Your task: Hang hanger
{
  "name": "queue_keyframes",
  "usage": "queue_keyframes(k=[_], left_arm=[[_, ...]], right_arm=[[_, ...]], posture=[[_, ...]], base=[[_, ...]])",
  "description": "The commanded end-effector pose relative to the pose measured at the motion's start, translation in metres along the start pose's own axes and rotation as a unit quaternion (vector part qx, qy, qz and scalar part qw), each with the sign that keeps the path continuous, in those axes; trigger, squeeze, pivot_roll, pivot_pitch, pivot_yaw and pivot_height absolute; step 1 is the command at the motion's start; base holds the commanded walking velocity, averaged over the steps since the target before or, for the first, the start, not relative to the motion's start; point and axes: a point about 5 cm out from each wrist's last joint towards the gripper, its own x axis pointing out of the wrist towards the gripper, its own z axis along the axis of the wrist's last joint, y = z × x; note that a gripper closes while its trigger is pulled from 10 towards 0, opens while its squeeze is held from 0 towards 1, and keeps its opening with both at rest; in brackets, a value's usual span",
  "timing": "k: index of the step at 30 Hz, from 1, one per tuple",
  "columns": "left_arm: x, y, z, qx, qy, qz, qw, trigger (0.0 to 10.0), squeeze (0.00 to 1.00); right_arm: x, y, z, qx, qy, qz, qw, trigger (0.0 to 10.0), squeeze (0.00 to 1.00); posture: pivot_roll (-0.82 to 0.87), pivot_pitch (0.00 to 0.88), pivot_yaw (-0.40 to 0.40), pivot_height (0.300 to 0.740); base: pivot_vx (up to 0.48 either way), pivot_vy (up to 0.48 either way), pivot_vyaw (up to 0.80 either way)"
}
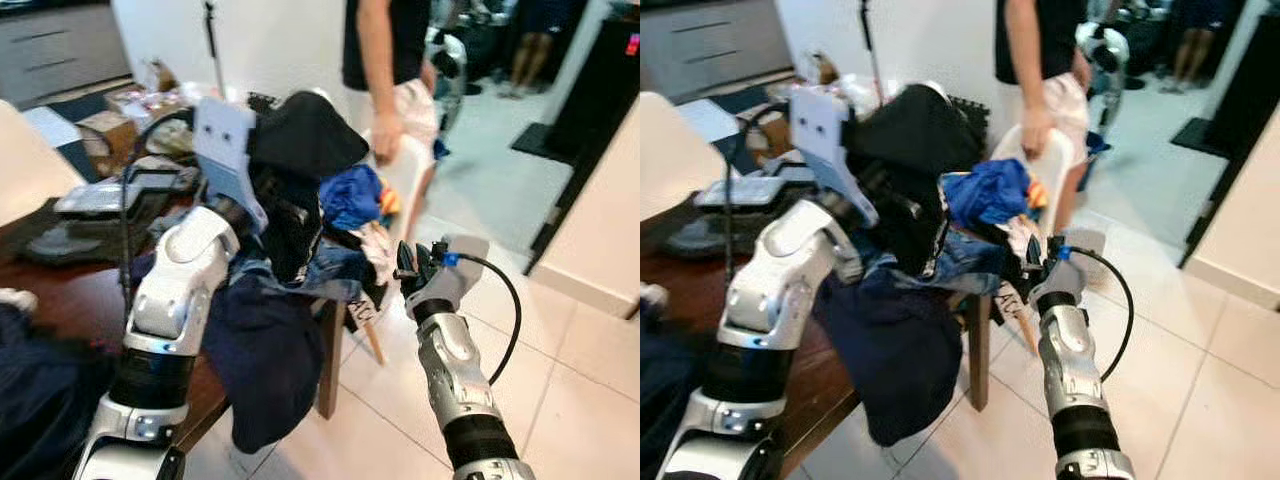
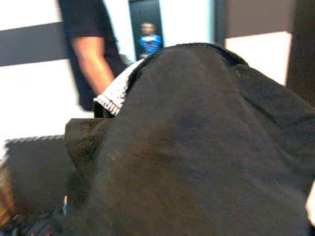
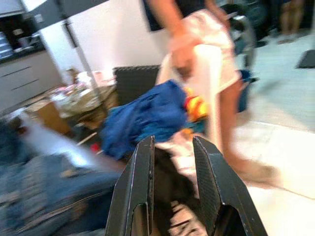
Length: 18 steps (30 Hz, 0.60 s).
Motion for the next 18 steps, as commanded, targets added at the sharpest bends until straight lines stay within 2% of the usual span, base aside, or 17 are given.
queue_keyframes(k=[1, 3, 5, 6, 7, 11, 12, 14, 16, 18], left_arm=[[0.000, -0.002, -0.004, 0.010, 0.005, -0.005, 1.000, 10.0, 0.00], [0.002, -0.001, -0.007, 0.009, 0.014, 0.002, 1.000, 10.0, 0.00], [-0.004, 0.007, -0.012, -0.034, 0.026, 0.057, 0.997, 10.0, 0.00], [-0.004, 0.007, -0.012, -0.034, 0.026, 0.057, 0.997, 10.0, 0.00], [-0.008, 0.012, -0.015, -0.061, 0.032, 0.087, 0.994, 10.0, 0.00], [-0.017, 0.012, -0.015, -0.056, 0.038, 0.100, 0.993, 10.0, 0.00], [-0.021, 0.013, -0.012, -0.041, 0.034, 0.102, 0.993, 10.0, 0.00], [-0.022, 0.013, -0.011, -0.037, 0.033, 0.103, 0.993, 10.0, 0.00], [-0.025, 0.017, -0.007, -0.037, 0.026, 0.114, 0.992, 10.0, 0.00], [-0.028, 0.025, -0.006, -0.044, 0.023, 0.150, 0.987, 10.0, 0.00]], right_arm=[[-0.002, -0.003, -0.001, -0.003, 0.006, -0.007, 1.000, 10.0, 0.00], [-0.003, -0.006, -0.001, -0.005, 0.006, -0.009, 1.000, 10.0, 0.00], [-0.007, -0.010, -0.004, -0.005, 0.011, -0.022, 1.000, 10.0, 0.00], [-0.007, -0.010, -0.004, -0.005, 0.011, -0.022, 1.000, 10.0, 0.00], [-0.009, -0.011, -0.004, -0.001, 0.011, -0.026, 1.000, 10.0, 0.00], [-0.011, -0.011, -0.005, -0.009, 0.013, -0.012, 1.000, 10.0, 0.00], [-0.008, -0.006, 0.000, -0.015, 0.002, 0.007, 1.000, 10.0, 0.00], [-0.006, -0.004, 0.003, -0.017, -0.003, 0.015, 1.000, 10.0, 0.00], [-0.004, 0.006, 0.008, -0.021, -0.013, 0.044, 0.999, 10.0, 0.00], [0.000, 0.018, 0.011, -0.027, -0.012, 0.086, 0.996, 10.0, 0.00]], posture=[[-0.08, 0.000, 0.037, 0.740], [-0.08, 0.000, 0.037, 0.740], [-0.09, 0.000, 0.033, 0.740], [-0.09, 0.000, 0.033, 0.740], [-0.08, 0.000, 0.025, 0.740], [-0.06, 0.002, 0.016, 0.740], [-0.05, 0.000, -0.010, 0.740], [-0.05, 0.000, -0.014, 0.740], [-0.05, 0.000, -0.023, 0.740], [-0.04, 0.000, -0.050, 0.740]], base=[[0.000, 0.000, -0.80], [0.000, 0.000, -0.80], [0.000, 0.000, -0.80], [0.000, 0.000, -0.80], [0.000, 0.000, -0.80], [0.000, 0.000, -0.80], [0.000, 0.000, -0.80], [0.000, 0.000, -0.80], [0.000, 0.000, -0.80], [0.000, 0.000, -0.80]])
